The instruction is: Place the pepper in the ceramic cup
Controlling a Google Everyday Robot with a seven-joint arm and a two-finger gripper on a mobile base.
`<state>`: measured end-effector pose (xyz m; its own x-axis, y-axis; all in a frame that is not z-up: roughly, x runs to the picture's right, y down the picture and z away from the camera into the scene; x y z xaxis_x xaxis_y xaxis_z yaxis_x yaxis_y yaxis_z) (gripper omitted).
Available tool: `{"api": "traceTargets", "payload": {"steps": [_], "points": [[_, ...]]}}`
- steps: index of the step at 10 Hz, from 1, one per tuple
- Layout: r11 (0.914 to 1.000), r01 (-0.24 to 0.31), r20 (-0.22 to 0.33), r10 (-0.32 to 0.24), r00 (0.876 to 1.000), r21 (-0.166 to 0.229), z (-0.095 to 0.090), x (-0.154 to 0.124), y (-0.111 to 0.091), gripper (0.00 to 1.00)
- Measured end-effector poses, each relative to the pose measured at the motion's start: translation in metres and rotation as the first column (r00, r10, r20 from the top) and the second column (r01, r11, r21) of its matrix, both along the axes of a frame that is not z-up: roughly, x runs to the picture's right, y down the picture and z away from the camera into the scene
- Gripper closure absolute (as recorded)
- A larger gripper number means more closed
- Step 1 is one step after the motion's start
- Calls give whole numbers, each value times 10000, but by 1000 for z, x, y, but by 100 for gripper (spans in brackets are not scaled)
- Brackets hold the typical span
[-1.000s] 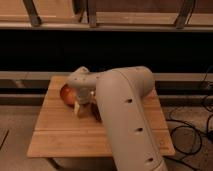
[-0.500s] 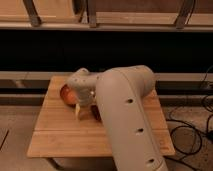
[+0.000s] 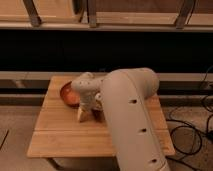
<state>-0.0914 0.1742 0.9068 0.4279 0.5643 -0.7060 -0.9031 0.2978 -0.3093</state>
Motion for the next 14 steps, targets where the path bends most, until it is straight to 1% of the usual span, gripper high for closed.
{"api": "traceTargets", "payload": {"steps": [2, 3, 4, 5, 6, 7, 8, 9, 10, 11, 12, 13, 14], "points": [[9999, -6, 32, 5, 10000, 135, 6, 2, -2, 40], [9994, 86, 86, -89, 9999, 340, 5, 1, -8, 50], [9978, 222, 138, -231, 9996, 620, -1, -3, -17, 62], [9964, 327, 195, -343, 9992, 777, -6, -8, -22, 70], [9944, 489, 279, -517, 9983, 937, -13, -16, -26, 82], [9937, 567, 315, -600, 9977, 965, -18, -21, -26, 92], [9937, 591, 336, -626, 9975, 952, -20, -25, -25, 98], [9936, 600, 389, -640, 9972, 961, -22, -29, -24, 100], [9922, 634, 484, -689, 9964, 1075, -25, -36, -28, 100], [9878, 741, 569, -825, 9950, 1369, -28, -43, -39, 100], [9776, 945, 558, -1067, 9927, 1879, -33, -50, -58, 100], [9608, 1245, 336, -1370, 9900, 2477, -40, -52, -82, 100], [9372, 1580, -156, -1612, 9868, 3110, -50, -44, -112, 100]]}}
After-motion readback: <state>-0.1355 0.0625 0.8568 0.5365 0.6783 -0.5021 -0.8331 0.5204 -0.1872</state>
